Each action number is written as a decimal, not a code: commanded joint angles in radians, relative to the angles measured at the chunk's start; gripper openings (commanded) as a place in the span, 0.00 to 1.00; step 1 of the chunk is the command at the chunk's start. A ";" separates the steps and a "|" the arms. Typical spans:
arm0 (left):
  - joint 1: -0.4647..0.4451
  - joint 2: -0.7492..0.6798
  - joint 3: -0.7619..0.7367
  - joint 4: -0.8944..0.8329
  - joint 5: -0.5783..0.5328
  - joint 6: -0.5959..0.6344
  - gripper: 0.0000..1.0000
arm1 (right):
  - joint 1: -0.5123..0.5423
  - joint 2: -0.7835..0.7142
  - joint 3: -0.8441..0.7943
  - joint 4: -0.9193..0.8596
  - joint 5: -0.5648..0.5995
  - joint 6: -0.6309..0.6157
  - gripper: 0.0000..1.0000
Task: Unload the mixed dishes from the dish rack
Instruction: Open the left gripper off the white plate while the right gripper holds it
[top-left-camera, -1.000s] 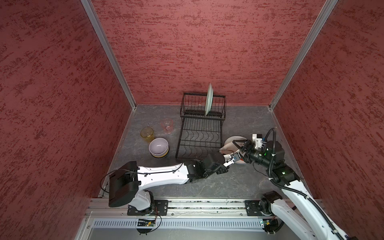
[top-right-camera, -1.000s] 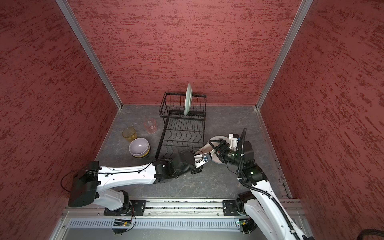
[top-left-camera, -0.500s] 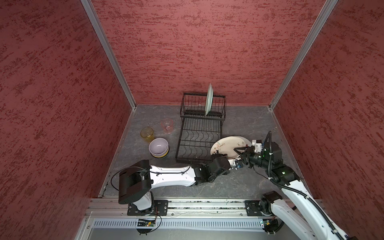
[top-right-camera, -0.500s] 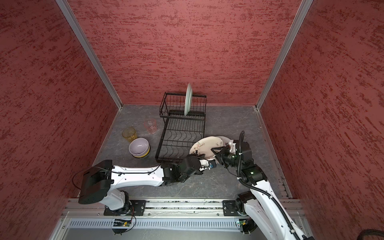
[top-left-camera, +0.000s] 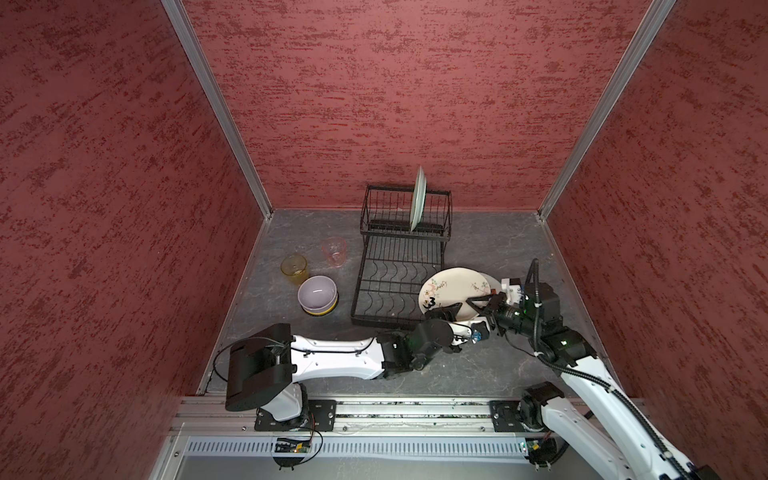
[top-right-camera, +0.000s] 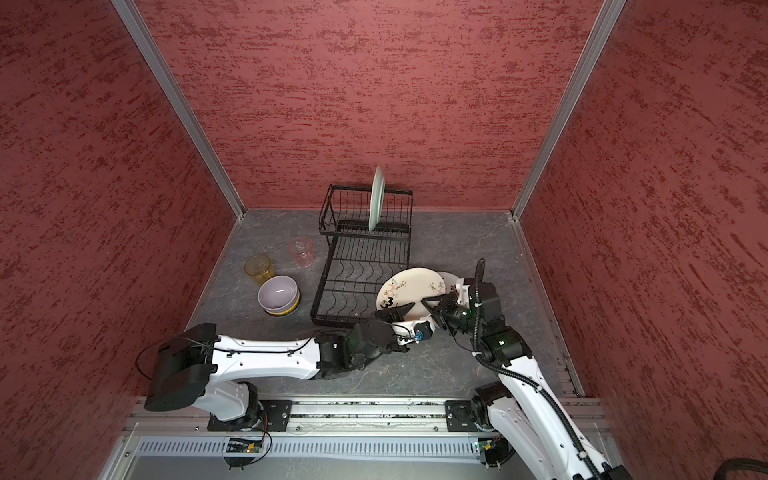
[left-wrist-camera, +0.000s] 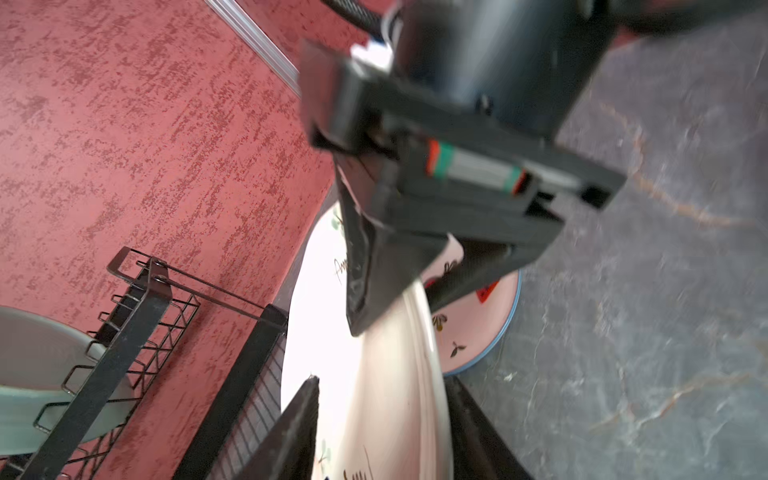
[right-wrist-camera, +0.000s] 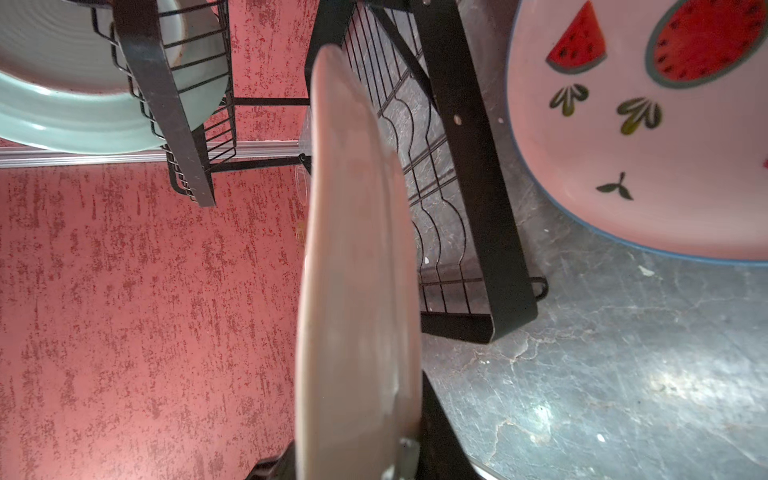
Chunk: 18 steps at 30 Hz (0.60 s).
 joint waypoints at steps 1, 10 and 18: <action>-0.004 -0.010 -0.009 0.074 0.021 -0.017 0.62 | -0.003 -0.006 0.018 0.124 -0.002 -0.018 0.00; -0.001 -0.018 -0.041 0.106 0.008 -0.043 0.99 | -0.015 0.003 0.015 0.086 0.045 -0.030 0.00; 0.014 -0.040 -0.060 0.128 0.021 -0.098 1.00 | -0.030 0.017 0.002 0.055 0.097 -0.039 0.00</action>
